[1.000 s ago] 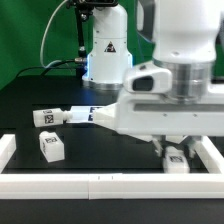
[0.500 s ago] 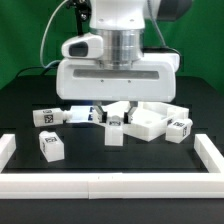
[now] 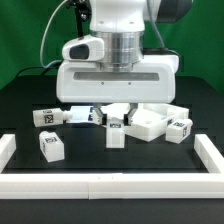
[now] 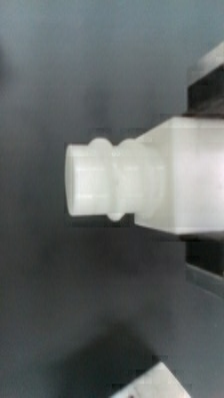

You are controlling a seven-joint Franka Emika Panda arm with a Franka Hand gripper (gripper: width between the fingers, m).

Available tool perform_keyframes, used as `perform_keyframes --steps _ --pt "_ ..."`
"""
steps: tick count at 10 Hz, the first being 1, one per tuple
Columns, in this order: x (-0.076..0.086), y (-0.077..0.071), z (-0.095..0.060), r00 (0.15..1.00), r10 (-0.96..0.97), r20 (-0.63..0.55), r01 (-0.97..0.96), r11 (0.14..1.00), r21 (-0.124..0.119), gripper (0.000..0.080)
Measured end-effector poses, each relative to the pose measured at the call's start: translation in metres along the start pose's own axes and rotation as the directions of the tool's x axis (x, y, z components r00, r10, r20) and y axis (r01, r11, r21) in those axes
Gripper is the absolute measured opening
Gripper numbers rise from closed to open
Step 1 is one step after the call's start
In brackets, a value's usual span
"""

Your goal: Assemble one leg

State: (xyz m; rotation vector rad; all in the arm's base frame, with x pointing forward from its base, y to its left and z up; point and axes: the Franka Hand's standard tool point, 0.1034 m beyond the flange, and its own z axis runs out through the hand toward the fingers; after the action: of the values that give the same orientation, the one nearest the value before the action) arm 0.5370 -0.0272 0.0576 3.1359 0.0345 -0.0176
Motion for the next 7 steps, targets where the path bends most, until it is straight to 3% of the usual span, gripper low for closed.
perform_keyframes --steps 1,3,4,5,7 --pt "-0.010 0.019 0.002 0.997 -0.080 -0.003 0.080 0.997 -0.003 0.0284" --pt "-0.036 0.071 0.012 0.976 -0.218 -0.015 0.217 0.976 -0.015 0.0284" --pt "-0.044 0.086 0.019 0.977 -0.211 -0.030 0.210 0.977 -0.030 0.0284" --pt "-0.057 0.087 0.028 0.977 -0.210 -0.027 0.210 0.977 -0.035 0.0284" --pt "-0.057 0.084 0.027 0.977 -0.215 -0.018 0.214 0.976 -0.028 0.0284"
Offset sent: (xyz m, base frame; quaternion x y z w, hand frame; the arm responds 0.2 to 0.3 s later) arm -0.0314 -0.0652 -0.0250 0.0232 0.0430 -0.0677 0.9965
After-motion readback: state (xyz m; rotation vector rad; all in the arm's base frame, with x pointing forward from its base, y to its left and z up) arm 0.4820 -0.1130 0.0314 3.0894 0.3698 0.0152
